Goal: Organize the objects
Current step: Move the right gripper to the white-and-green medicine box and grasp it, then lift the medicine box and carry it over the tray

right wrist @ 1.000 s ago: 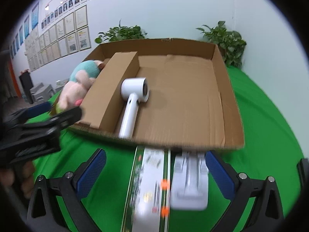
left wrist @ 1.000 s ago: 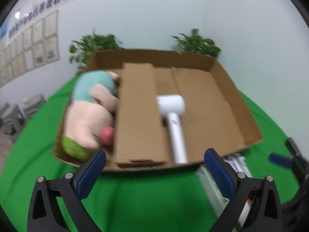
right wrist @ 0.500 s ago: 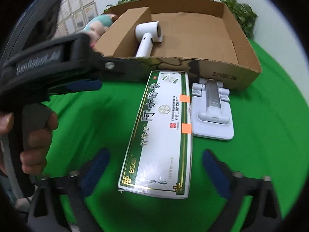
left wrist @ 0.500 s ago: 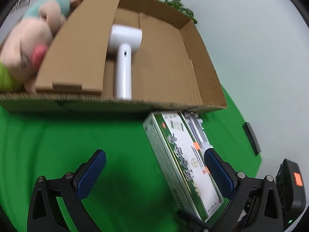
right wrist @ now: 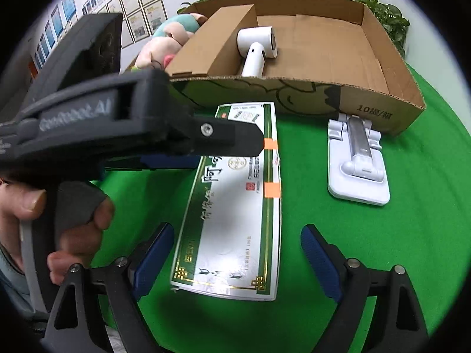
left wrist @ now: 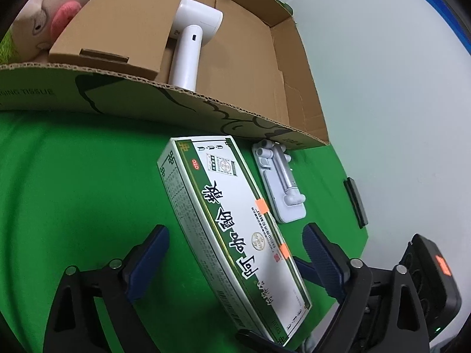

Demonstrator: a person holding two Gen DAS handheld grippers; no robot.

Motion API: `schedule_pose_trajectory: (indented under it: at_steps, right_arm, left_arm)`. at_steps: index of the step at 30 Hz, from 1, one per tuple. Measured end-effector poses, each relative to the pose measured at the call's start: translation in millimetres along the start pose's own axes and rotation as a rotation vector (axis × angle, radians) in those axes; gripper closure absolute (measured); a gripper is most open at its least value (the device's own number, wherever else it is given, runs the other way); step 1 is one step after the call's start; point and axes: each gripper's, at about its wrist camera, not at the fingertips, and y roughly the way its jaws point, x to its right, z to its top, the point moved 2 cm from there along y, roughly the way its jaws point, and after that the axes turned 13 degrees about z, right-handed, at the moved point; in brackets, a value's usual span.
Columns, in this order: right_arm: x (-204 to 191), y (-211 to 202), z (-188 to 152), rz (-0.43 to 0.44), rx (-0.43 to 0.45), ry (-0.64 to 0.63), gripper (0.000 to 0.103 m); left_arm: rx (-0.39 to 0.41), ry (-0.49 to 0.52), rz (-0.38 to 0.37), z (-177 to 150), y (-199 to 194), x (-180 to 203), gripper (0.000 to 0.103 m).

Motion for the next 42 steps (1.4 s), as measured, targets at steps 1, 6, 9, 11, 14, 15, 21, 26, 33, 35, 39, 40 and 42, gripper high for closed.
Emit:
schedule_pose_trajectory:
  at_steps: [1, 6, 9, 11, 14, 15, 21, 26, 33, 35, 39, 40, 42]
  right_arm:
    - [-0.2, 1.7, -0.1, -0.009, -0.005, -0.005, 0.016]
    - [-0.4, 6.0, 0.9, -0.014, -0.019, -0.001, 0.039]
    - [5.4, 4.5, 3.1, 0.055, -0.007, 0.072, 0.039]
    - [9.9, 2.8, 5.0, 0.110, 0.003, 0.126, 0.039]
    - [16.9, 2.0, 6.1, 0.175, 0.020, 0.195, 0.040]
    - [18.0, 1.9, 6.3, 0.189, 0.023, 0.206, 0.040]
    - [17.3, 2.2, 6.7, 0.237, 0.028, 0.216, 0.041]
    - [12.0, -6.4, 5.9, 0.215, 0.056, 0.186, 0.043]
    - [8.5, -29.0, 19.7, 0.177, 0.157, 0.116, 0.043]
    - [8.4, -36.4, 27.7, 0.172, 0.196, 0.101, 0.043]
    - [9.5, -51.0, 44.4, 0.168, 0.267, 0.074, 0.043]
    - [10.2, -54.8, 47.9, 0.166, 0.282, 0.067, 0.043]
    - [10.1, -56.7, 64.8, 0.158, 0.315, 0.051, 0.043]
  left_arm:
    - [0.003, 0.000, 0.001, -1.3, -0.7, 0.6, 0.013]
    - [0.005, 0.013, 0.006, -3.9, -2.0, 2.2, 0.016]
    - [0.002, 0.020, 0.012, -5.0, -2.2, 3.5, 0.019]
    - [0.003, 0.018, 0.013, -5.3, -1.2, 4.7, 0.023]
    - [0.001, 0.015, 0.023, -5.8, 0.7, 5.2, 0.032]
    - [-0.001, 0.013, 0.027, -6.0, 1.1, 5.0, 0.034]
    - [-0.023, -0.008, -0.010, -7.9, 2.2, 6.9, 0.053]
    - [0.018, 0.038, -0.016, -2.6, -13.1, 21.8, 0.057]
    - [0.108, 0.130, -0.020, 18.4, -47.9, 50.1, 0.059]
    - [0.142, 0.167, -0.012, 26.3, -59.5, 60.2, 0.059]
    - [0.193, 0.214, -0.001, 45.7, -77.4, 76.2, 0.059]
    - [0.206, 0.223, -0.003, 52.1, -81.9, 80.3, 0.059]
    - [0.228, 0.238, -0.006, 62.4, -89.1, 86.5, 0.059]
